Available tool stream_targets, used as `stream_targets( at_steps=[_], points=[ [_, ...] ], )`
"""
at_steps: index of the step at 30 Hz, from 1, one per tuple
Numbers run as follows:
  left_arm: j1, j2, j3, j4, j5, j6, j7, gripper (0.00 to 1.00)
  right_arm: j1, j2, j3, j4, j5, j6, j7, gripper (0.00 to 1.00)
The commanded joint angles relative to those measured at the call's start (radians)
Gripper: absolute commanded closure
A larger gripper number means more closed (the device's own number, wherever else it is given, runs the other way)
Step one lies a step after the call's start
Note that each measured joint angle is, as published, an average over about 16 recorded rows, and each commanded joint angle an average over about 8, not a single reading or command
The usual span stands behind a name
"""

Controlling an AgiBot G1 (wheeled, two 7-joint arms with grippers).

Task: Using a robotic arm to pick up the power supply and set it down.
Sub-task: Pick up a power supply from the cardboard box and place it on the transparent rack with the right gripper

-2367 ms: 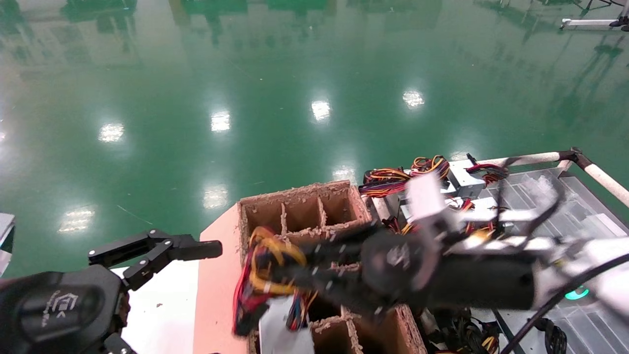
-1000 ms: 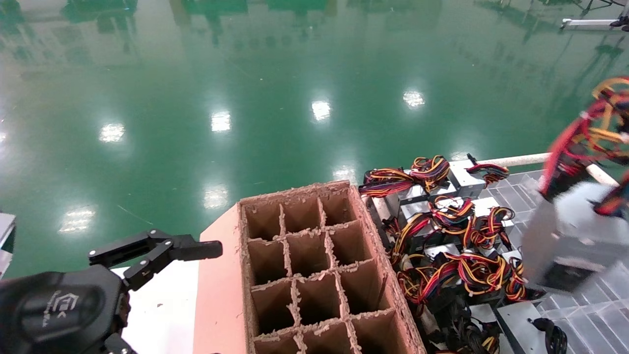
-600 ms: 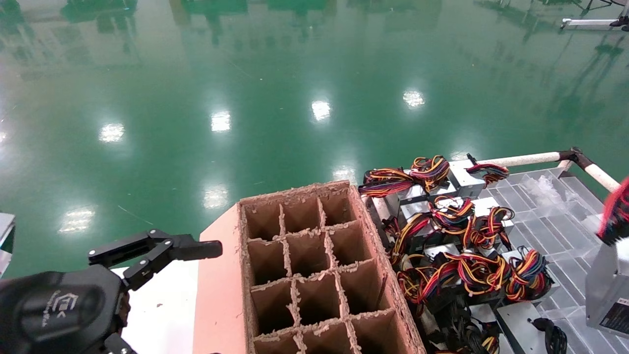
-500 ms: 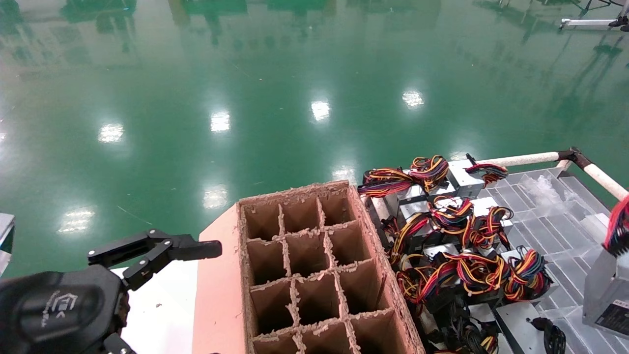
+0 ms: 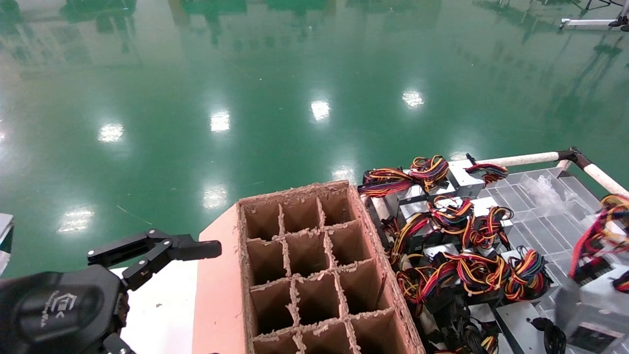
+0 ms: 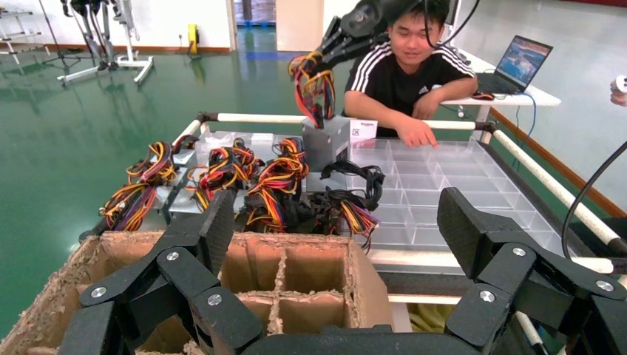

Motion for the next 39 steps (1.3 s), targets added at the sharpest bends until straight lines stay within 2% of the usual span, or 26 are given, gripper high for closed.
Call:
stream_targets(
  at_steps=[1,8,19,24,31,39],
  points=[
    [0.000,0.000,0.000,0.000,0.000,0.000,0.000,0.00,-0.004,-0.016,-0.016,-0.021,0.005,-0.001,-0.010,1.00],
    [0.000,0.000,0.000,0.000,0.000,0.000,0.000,0.00,-0.039,-0.053,-0.068,-0.073,0.063,-0.002,-0.045,1.00],
    [0.000,0.000,0.000,0.000,0.000,0.000,0.000,0.00,-0.135,-0.051,-0.114,-0.181,0.206,0.001,-0.090,1.00],
    [0.000,0.000,0.000,0.000,0.000,0.000,0.000,0.00,-0.239,-0.063,-0.102,-0.271,0.339,0.002,-0.116,1.00],
    [0.000,0.000,0.000,0.000,0.000,0.000,0.000,0.00,-0.449,-0.110,-0.045,-0.397,0.557,-0.001,-0.154,1.00],
    [0.000,0.000,0.000,0.000,0.000,0.000,0.000,0.00,-0.661,-0.127,0.019,-0.416,0.733,-0.001,-0.192,1.00]
  ],
)
